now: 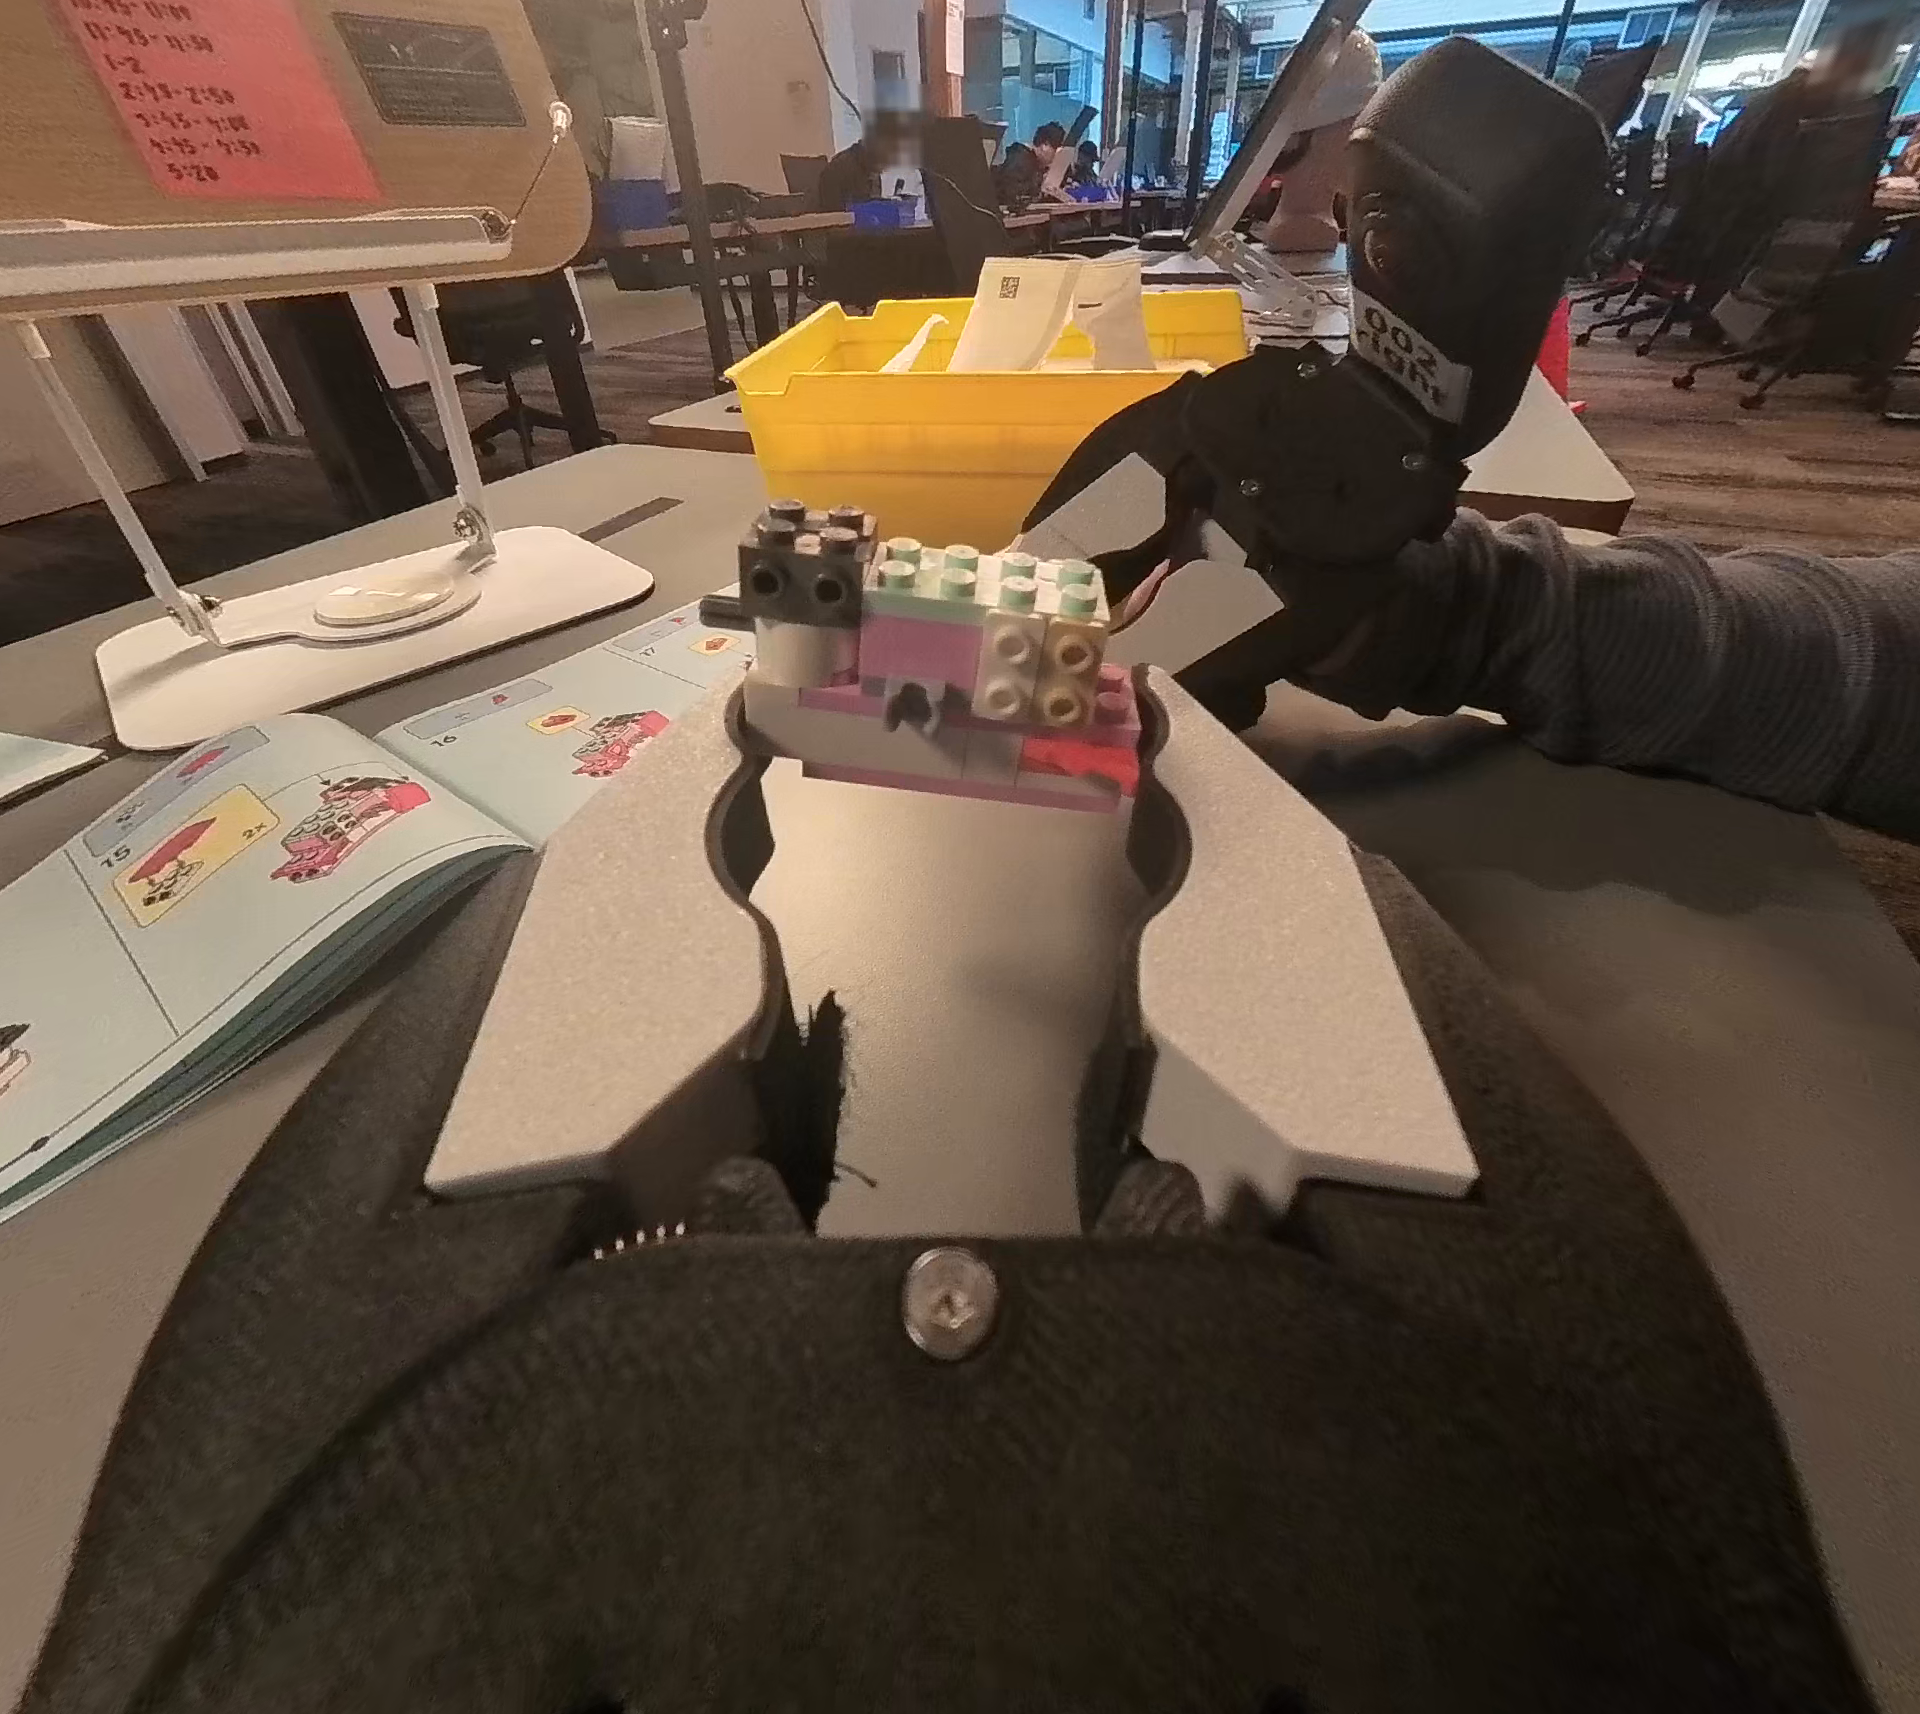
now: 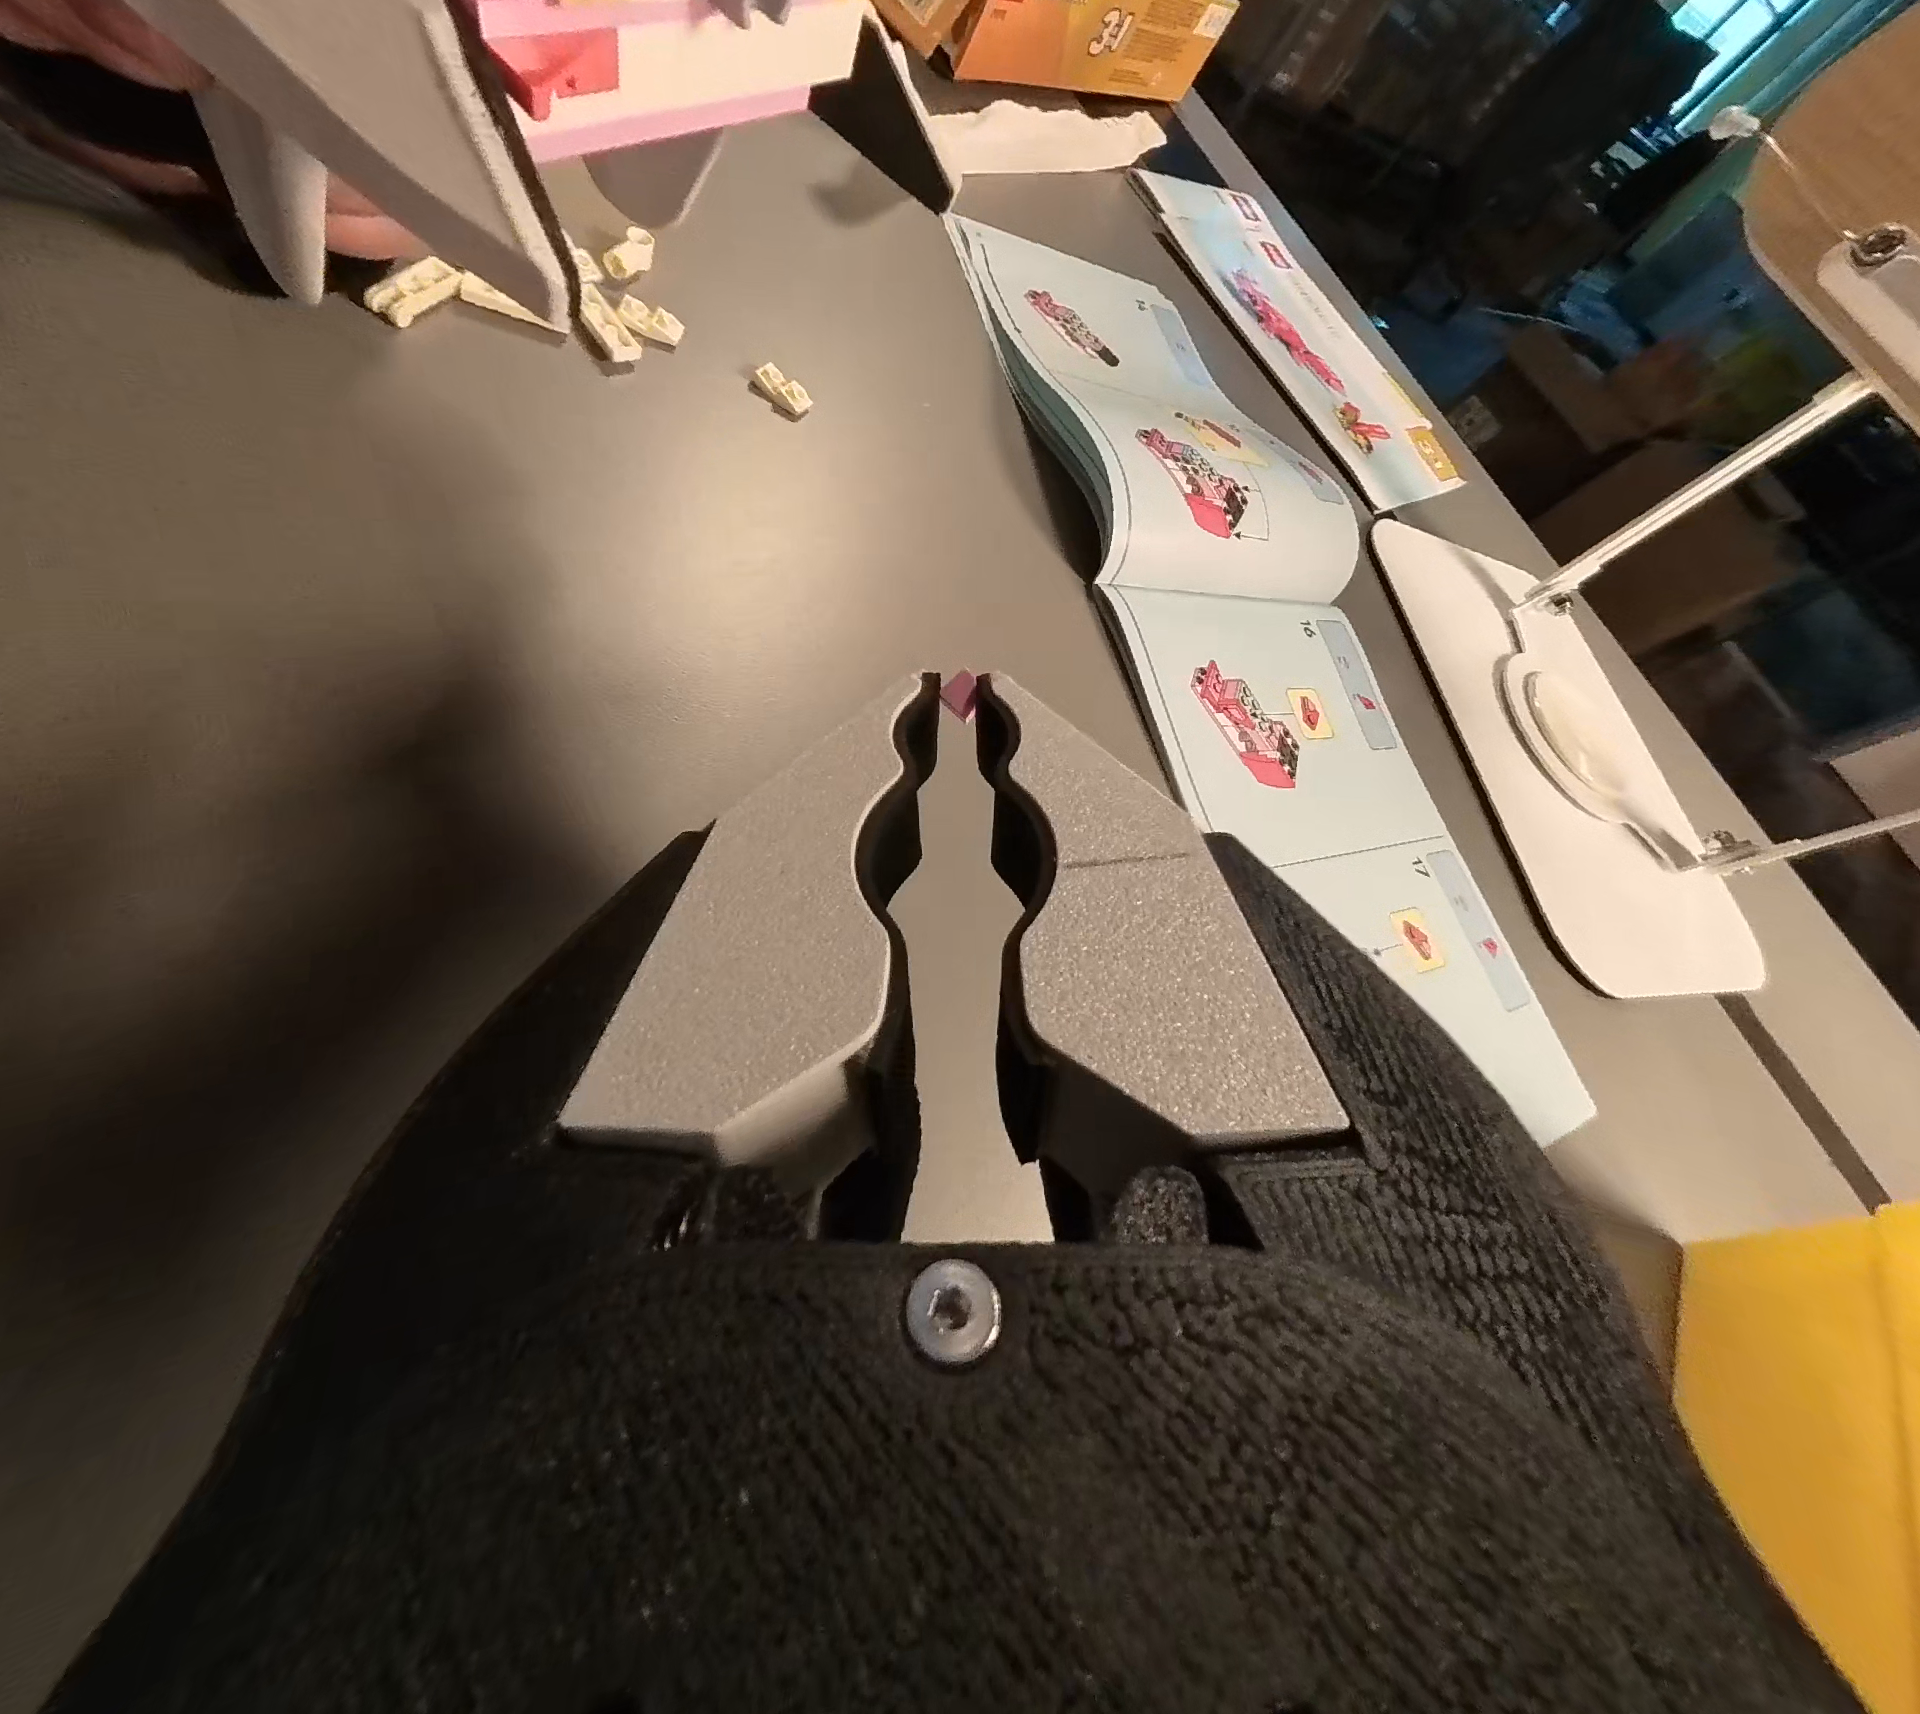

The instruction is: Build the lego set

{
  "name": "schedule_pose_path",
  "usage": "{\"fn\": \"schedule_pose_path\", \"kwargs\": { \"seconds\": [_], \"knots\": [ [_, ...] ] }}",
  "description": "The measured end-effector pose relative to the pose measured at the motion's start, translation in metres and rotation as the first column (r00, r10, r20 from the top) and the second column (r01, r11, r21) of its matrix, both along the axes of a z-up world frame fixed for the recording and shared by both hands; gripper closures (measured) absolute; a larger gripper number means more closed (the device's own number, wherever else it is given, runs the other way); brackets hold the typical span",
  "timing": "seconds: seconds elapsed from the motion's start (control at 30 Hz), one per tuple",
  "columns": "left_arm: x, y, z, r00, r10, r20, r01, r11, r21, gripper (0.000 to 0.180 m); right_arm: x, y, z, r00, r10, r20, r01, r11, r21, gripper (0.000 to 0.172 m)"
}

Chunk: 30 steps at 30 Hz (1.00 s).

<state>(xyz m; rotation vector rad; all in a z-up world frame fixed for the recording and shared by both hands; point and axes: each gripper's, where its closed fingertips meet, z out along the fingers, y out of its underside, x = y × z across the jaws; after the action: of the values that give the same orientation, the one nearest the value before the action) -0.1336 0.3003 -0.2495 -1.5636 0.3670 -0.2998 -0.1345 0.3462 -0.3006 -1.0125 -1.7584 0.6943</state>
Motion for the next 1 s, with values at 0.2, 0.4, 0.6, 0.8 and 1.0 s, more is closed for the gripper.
{"fn": "schedule_pose_path", "kwargs": {
  "seconds": [0.2, 0.4, 0.6, 0.8, 1.0],
  "knots": [
    [0.0, 0.0, 0.0, 1.0, 0.0, -0.001, 0.0, 1.0, 0.0, 0.113, -0.001, -0.002, -0.001, 1.0, 0.006, 0.0, -0.006, 1.0, -0.017, 0.167],
    [0.0, 0.0, 0.0, 1.0, -0.001, -0.004, 0.001, 1.0, -0.001, 0.112, 0.0, -0.003, 0.003, 1.0, 0.007, -0.023, -0.008, 0.999, -0.038, 0.167],
    [0.0, 0.0, 0.0, 1.0, -0.002, -0.003, 0.002, 1.0, -0.002, 0.112, 0.0, -0.003, -0.006, 0.999, 0.012, 0.031, -0.01, 0.998, -0.063, 0.167],
    [0.001, 0.0, -0.001, 1.0, -0.004, -0.007, 0.004, 1.0, -0.003, 0.112, 0.017, -0.002, -0.031, 0.968, 0.036, 0.247, 0.017, 0.978, -0.209, 0.167],
    [0.001, 0.0, -0.001, 1.0, -0.005, -0.008, 0.005, 1.0, -0.005, 0.112, 0.029, 0.002, -0.046, 0.94, 0.059, 0.335, 0.038, 0.96, -0.278, 0.167]
  ]
}}
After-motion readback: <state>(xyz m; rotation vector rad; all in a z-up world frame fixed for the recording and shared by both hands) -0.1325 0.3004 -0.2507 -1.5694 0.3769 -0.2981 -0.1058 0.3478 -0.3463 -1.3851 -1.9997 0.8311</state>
